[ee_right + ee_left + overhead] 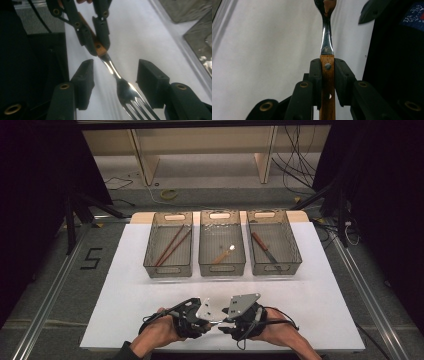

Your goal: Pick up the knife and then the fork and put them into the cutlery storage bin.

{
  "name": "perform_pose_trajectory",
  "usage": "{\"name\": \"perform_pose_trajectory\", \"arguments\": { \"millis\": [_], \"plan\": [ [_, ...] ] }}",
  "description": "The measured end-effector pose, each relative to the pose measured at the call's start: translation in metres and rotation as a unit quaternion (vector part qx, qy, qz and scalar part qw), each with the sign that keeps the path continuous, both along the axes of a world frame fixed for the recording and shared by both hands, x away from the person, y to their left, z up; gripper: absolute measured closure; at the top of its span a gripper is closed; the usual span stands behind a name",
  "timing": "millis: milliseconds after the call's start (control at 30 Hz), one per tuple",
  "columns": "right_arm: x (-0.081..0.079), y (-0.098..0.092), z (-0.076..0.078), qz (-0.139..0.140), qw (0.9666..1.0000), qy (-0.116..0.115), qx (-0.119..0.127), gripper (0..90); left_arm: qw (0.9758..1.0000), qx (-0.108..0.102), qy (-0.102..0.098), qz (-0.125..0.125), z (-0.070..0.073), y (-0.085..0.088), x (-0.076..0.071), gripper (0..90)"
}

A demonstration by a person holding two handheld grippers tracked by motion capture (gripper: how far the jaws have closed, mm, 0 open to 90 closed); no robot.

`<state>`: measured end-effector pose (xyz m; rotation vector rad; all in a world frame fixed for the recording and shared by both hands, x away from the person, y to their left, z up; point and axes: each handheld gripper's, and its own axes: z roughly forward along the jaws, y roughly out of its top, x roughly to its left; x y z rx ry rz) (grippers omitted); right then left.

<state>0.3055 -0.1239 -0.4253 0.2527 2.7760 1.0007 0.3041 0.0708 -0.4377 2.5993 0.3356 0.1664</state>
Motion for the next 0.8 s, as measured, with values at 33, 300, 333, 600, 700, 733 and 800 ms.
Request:
{"name": "perform_pose_trajectory", "arguments": {
  "millis": [33,300,333,600,700,733,800],
  "plan": [
    [-0.001,0.001,-0.001,0.004,1.0,-0.002,-0.006,49.7,1.0,0.0,0.001,-0.005,0.0,-0.001,-0.001,76.9],
    [-0.006,0.01,-0.012,0.033,0.9987,-0.007,-0.038,59.1,0.9998,-0.003,-0.002,-0.021,0.0,-0.003,-0.005,76.8],
    [-0.006,0.011,-0.013,0.035,0.9986,-0.012,-0.037,60.6,0.9997,-0.003,-0.003,-0.022,0.0,-0.003,-0.005,76.8],
    [-0.008,0.014,-0.018,0.038,0.9978,-0.01,-0.053,69.4,0.9987,0.004,-0.008,-0.05,0.002,-0.004,-0.008,76.8],
    [-0.009,0.015,-0.019,0.044,0.9974,-0.008,-0.057,72.4,0.9984,0.005,-0.006,-0.055,0.001,-0.004,-0.009,76.8],
    [-0.008,0.015,-0.019,0.053,0.9968,-0.016,-0.058,73.2,0.9983,0.006,-0.006,-0.057,0.001,-0.004,-0.009,76.8],
    [-0.009,0.015,-0.02,0.058,0.9963,-0.018,-0.062,75.1,0.9977,0.009,-0.007,-0.067,0.001,-0.005,-0.01,76.8]
  ]
}}
